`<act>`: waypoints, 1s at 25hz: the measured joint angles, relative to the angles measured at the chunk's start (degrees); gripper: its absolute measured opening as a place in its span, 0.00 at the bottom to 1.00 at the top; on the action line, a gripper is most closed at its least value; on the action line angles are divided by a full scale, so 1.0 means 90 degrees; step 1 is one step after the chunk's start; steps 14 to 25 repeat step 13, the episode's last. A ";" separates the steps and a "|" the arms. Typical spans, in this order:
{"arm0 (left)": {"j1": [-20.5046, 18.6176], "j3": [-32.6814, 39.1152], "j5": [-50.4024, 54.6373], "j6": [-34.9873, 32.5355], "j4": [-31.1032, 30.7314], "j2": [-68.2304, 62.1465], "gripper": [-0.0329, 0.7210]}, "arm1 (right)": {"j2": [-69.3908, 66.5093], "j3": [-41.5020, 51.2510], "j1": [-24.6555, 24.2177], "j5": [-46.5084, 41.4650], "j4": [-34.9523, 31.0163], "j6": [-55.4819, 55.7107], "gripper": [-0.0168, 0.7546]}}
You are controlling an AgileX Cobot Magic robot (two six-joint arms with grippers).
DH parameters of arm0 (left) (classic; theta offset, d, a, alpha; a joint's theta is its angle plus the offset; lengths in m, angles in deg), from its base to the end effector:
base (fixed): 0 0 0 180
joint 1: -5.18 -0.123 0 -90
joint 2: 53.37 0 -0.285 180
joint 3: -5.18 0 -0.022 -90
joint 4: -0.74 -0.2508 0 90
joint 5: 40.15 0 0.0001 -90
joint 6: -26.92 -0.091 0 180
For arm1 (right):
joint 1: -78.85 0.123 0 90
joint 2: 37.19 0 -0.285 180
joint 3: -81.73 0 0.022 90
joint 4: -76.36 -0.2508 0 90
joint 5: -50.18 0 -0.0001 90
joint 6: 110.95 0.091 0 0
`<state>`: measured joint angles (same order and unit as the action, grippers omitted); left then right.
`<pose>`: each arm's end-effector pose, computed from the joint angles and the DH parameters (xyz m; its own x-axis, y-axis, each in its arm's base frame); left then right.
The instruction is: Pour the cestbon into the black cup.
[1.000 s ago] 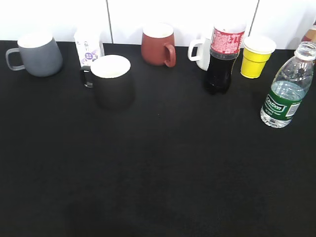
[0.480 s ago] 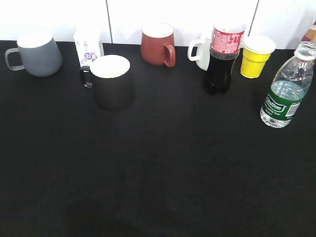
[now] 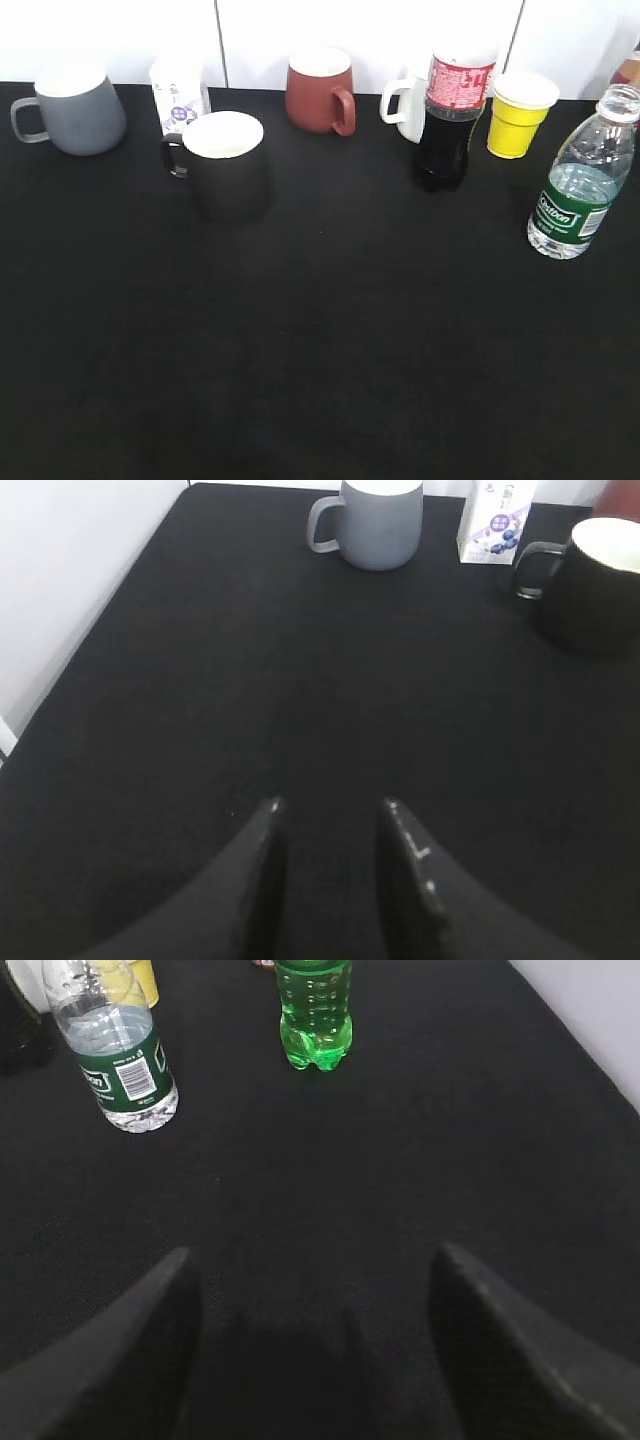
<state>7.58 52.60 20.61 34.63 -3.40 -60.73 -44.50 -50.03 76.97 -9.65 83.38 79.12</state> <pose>-0.0083 0.0061 0.2830 -0.4262 -0.0811 -0.9010 -0.0575 0.9964 -0.0625 -0.0068 -0.0094 0.2807 -0.4081 0.1265 -0.9041 0.1757 0.9827 0.0582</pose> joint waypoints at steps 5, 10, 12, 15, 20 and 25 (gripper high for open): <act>0.0000 0.0000 0.0000 -0.0007 0.0000 0.0000 0.36 | 0.0000 0.0000 0.0000 -0.0005 0.0000 0.0000 0.72; 0.0000 0.0000 0.0000 -0.0007 0.0000 0.0000 0.36 | 0.0000 0.0000 0.0000 -0.0005 0.0000 0.0000 0.72; 0.0000 0.0000 0.0000 -0.0007 0.0000 0.0000 0.36 | 0.0000 0.0000 0.0000 -0.0005 0.0000 0.0000 0.72; 0.0000 0.0000 0.0000 -0.0007 0.0000 0.0000 0.36 | 0.0000 0.0000 0.0000 0.0002 0.0000 0.0000 0.72; 0.0000 0.0000 0.0000 -0.0007 0.0000 0.0000 0.36 | 0.0000 0.0000 0.0000 0.0002 0.0000 0.0000 0.72; 0.0000 0.0000 0.0000 -0.0007 0.0000 0.0000 0.36 | 0.0000 0.0000 0.0000 0.0002 0.0000 0.0000 0.72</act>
